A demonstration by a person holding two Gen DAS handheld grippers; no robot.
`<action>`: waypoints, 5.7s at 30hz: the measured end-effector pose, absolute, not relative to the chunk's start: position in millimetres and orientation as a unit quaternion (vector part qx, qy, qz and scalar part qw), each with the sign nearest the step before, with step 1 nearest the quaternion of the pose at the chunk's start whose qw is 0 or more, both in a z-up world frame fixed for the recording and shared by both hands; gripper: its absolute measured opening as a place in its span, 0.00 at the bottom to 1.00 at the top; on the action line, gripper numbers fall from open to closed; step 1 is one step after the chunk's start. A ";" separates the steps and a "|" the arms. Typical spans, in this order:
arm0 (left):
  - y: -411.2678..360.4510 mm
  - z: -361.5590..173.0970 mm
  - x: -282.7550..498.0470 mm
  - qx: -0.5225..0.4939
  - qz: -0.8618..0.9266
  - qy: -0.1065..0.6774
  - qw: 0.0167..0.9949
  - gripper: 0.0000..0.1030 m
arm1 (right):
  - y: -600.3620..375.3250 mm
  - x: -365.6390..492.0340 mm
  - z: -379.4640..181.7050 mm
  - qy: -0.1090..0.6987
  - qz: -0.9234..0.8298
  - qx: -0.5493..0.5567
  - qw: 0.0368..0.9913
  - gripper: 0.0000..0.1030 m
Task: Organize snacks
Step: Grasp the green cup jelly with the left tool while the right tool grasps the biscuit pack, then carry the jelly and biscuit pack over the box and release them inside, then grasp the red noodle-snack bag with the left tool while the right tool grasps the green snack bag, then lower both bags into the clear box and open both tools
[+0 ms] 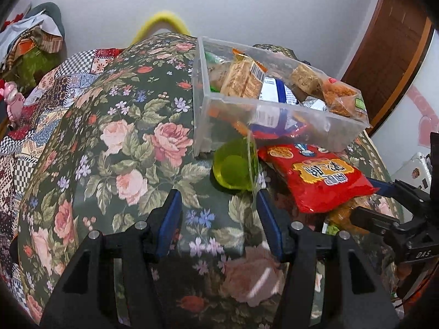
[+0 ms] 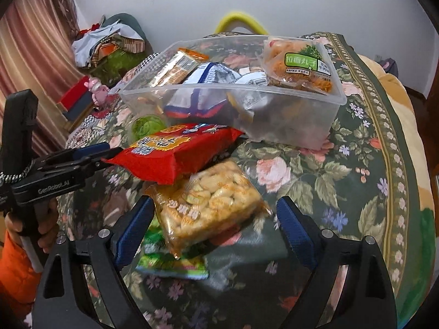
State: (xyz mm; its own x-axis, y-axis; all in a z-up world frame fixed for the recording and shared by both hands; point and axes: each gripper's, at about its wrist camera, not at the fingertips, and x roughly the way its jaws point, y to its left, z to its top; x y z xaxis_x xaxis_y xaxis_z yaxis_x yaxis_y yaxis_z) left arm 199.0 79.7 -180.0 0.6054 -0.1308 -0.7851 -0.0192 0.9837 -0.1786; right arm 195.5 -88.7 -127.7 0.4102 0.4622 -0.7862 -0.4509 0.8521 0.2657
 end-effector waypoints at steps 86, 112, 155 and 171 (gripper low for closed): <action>62.5 -122.5 336.1 -0.044 -0.024 0.361 0.931 0.40 | -51.5 320.4 -70.1 0.408 0.226 0.047 0.883 0.72; 0.1 -153.5 235.7 -0.039 -0.105 0.452 0.885 0.71 | -118.7 213.0 -68.9 0.391 0.208 -0.019 0.896 0.72; 50.3 -129.3 167.6 -0.049 -0.051 0.392 0.917 0.62 | -43.0 157.4 -143.3 0.474 0.321 -0.063 0.817 0.31; 37.3 -88.9 218.5 -0.042 -0.058 0.338 0.938 0.62 | -67.2 220.5 -81.9 0.389 0.290 -0.014 0.875 0.31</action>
State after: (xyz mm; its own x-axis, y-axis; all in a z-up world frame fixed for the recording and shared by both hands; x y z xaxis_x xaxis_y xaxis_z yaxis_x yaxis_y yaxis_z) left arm 218.5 37.3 -88.9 0.7642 -0.1369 -0.6303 0.0798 0.9898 -0.1182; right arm 220.5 -67.2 -81.9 0.5300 0.4960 -0.6878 -0.5181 0.8315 0.2004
